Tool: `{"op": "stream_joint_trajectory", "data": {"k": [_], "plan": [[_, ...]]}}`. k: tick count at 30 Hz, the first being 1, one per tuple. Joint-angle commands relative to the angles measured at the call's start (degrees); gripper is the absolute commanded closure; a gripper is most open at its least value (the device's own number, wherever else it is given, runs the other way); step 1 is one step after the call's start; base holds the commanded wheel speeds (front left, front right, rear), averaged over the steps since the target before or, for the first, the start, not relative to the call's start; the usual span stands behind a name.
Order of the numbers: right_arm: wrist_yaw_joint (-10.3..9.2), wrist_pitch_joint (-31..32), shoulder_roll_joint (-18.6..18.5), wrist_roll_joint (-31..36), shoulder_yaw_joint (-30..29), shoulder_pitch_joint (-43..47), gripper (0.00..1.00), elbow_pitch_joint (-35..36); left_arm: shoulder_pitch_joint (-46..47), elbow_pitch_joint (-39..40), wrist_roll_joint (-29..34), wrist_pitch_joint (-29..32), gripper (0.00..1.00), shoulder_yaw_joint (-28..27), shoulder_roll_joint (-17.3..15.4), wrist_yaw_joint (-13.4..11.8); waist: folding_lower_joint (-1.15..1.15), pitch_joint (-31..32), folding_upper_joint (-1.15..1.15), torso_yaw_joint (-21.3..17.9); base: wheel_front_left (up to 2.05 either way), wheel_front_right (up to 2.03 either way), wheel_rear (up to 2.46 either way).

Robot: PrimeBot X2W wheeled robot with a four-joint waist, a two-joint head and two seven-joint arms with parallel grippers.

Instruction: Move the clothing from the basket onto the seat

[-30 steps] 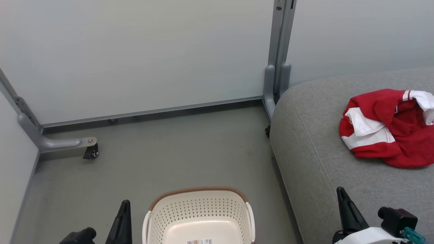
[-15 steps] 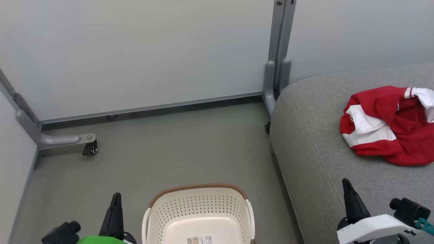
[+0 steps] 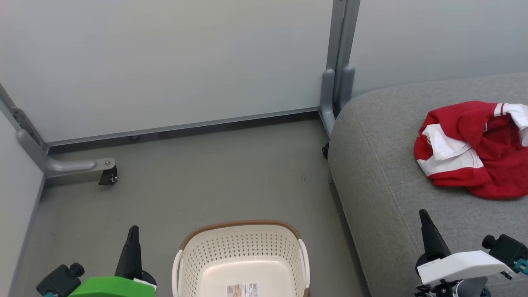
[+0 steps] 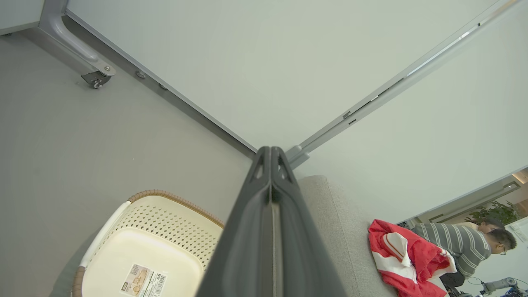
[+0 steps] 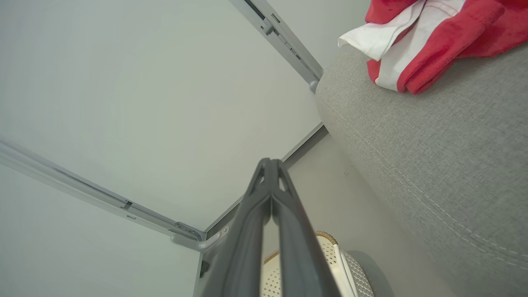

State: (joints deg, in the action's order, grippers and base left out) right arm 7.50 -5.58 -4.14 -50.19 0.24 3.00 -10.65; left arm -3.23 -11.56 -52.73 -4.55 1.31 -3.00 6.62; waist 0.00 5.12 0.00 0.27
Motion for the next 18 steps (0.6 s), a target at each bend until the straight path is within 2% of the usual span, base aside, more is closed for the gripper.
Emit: {"op": "stream_joint_trajectory", "data": {"k": [1, 18], "plan": [[0.01, 0.3, -0.3, -2.0, -0.4, -1.5, 1.0, 0.3, 2.1, 0.4, -1.8, 0.4, 1.0, -0.6, -0.5, 0.3, 0.0, -0.1, 0.0, 0.0, 0.0, 0.0, 0.0], [0.02, 3.1, -0.4, -13.9, -1.5, -3.8, 1.0, -0.7, 4.3, -0.4, -12.7, 3.3, 1.0, -2.5, -0.6, 0.5, 0.0, -1.2, 0.0, -0.1, 0.0, 0.0, 0.0]]}}
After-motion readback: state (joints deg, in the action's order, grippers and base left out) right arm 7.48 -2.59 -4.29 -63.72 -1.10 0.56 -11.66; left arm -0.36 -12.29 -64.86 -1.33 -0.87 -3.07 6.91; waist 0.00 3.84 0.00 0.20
